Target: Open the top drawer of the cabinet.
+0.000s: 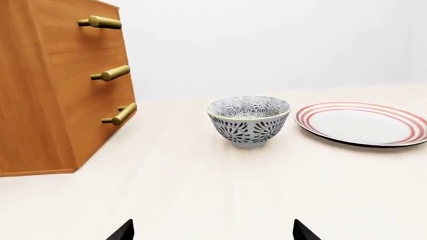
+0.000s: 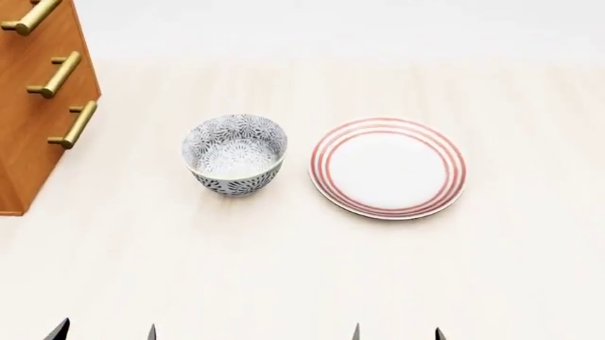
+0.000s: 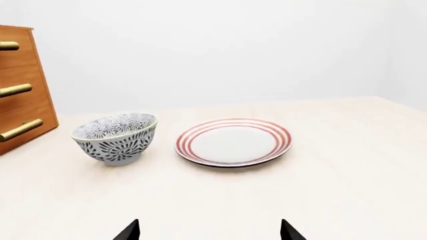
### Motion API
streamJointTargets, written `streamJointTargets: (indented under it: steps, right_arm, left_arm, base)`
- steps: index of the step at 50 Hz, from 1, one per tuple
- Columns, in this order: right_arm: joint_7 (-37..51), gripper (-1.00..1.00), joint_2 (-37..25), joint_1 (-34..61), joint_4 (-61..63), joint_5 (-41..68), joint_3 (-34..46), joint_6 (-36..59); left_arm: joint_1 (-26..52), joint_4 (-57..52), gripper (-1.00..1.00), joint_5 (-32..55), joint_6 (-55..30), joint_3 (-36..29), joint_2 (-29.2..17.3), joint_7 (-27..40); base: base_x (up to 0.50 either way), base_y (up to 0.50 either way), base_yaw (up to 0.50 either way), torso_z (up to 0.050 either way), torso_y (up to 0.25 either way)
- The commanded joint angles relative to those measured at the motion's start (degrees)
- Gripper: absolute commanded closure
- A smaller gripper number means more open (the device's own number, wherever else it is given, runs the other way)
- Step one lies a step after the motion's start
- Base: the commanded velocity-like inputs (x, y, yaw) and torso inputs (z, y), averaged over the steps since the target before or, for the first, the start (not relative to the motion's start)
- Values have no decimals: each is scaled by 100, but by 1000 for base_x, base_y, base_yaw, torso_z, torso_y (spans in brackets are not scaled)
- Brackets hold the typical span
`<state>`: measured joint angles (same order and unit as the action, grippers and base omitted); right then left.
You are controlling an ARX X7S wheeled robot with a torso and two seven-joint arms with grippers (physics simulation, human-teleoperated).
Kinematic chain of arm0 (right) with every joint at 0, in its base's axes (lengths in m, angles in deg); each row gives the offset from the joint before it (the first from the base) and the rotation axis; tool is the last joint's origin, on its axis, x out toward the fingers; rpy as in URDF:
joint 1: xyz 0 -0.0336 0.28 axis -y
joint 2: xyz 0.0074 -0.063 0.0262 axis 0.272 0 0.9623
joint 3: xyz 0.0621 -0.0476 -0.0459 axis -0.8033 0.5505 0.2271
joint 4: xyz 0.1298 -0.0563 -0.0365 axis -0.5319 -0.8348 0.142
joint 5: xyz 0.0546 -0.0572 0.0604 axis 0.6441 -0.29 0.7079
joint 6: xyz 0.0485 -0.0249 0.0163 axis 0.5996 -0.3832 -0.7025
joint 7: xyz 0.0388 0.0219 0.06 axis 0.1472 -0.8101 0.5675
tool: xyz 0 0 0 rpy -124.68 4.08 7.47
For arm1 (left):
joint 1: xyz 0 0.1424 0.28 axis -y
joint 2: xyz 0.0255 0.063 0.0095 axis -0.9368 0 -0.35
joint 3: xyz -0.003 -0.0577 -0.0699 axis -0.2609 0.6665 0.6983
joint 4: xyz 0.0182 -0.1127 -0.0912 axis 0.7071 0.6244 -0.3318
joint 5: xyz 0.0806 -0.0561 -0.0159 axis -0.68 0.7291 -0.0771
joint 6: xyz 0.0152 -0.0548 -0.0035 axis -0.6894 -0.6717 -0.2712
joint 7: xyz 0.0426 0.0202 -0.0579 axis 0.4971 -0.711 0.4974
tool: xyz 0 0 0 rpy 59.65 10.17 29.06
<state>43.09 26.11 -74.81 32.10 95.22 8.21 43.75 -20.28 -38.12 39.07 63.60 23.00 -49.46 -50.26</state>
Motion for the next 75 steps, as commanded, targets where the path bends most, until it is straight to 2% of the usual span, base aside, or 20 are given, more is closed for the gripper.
streamJointTargets:
  steps: [1,50,59,75]
  right_arm:
    - [-118,-100,38,-21,8,31,-40,-142]
    - [31,-100,-167,-4,23,195,229,-223]
    - [19,-100,-209,-41,80,205,284,-330]
    - [77,-100,-253,10,48,297,319,-265]
  left_arm:
    - [8,18,-100,17,77,51,38,-90]
    - [23,22,-100,171,128,-174,-140,104]
    - [31,12,-100,205,112,-202,-167,137]
    - [52,6,-100,253,94,-247,-208,204]
  base:
    - [500,0,0,0,0]
    - [496,0,0,0,0]
    - [7,25,0,0,0]
    - [0,500,0,0,0]
